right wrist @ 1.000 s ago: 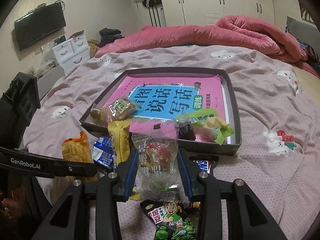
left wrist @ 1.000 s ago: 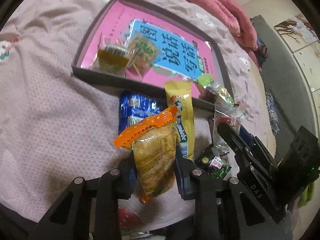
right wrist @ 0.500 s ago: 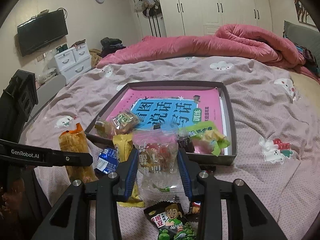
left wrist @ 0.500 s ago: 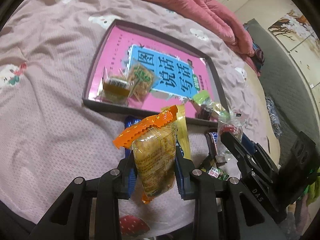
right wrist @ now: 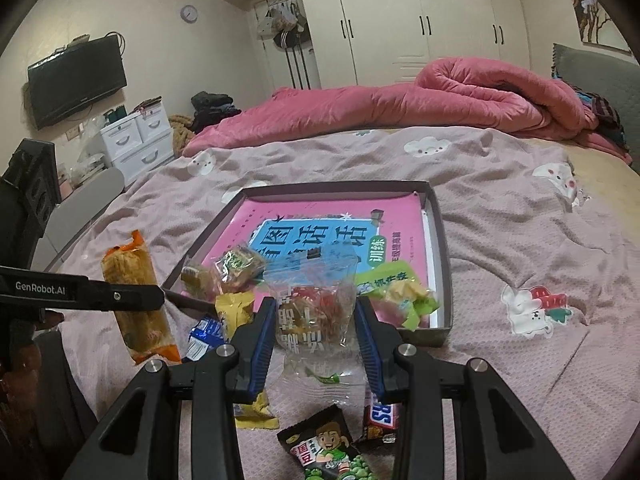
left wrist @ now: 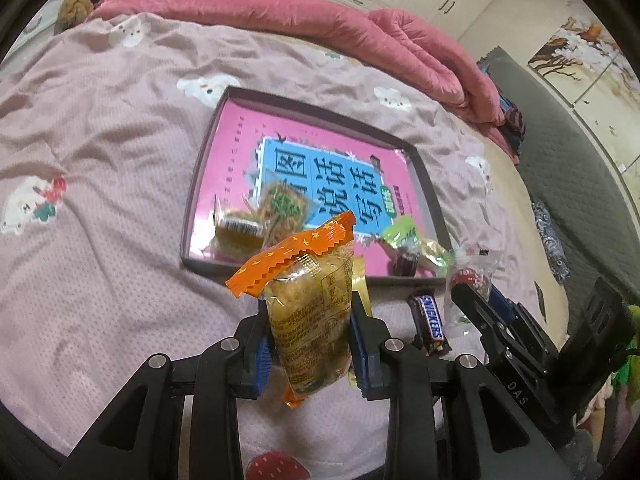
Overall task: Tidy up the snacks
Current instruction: 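Lift and carry the cracker bag with left gripper while right gripper carries candy bag to tray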
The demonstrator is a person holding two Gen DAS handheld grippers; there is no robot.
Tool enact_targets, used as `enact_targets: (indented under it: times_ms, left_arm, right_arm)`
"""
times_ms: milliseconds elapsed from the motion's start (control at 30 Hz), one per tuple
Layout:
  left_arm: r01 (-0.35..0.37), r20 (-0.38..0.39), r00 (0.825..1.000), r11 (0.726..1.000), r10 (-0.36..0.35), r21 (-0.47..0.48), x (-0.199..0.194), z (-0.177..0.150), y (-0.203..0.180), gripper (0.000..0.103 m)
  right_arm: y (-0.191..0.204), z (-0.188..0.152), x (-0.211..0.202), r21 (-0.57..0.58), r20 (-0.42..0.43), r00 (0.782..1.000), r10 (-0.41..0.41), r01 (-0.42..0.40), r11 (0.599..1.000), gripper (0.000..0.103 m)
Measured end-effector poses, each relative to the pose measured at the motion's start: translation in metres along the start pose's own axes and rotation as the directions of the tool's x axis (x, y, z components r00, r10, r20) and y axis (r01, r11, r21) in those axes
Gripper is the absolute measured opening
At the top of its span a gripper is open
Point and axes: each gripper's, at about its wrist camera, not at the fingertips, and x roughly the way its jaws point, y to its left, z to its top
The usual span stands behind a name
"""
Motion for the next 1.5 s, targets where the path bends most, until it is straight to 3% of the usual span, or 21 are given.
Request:
enact_targets:
  times_ms: [433, 833, 1500]
  left_arm:
    - [-0.009, 0.099, 0.995, 1.0, 0.008, 0.006, -0.011, 0.022, 0.0, 0.033]
    - [-0.007, 0.153, 0.988, 0.999, 0.002, 0.034, -0.007, 0.041, -0.011, 0.033]
    - [0.015, 0.172, 0.985, 0.996, -0.031, 0.091, 0.031, 0.051, -0.027, 0.033]
  right_arm:
    - [-0.005, 0.006, -0.005, 0.018, 0.034, 0.999, -0.022, 0.022, 1.0, 0.039]
    - [-0.019, 0.016, -0.008, 0.066, 0.071, 0.993, -0.09, 0.085, 0.994, 0.039]
    - [-0.02, 0.022, -0.003, 0.082, 0.069, 0.99, -0.124, 0.118, 0.99, 0.039]
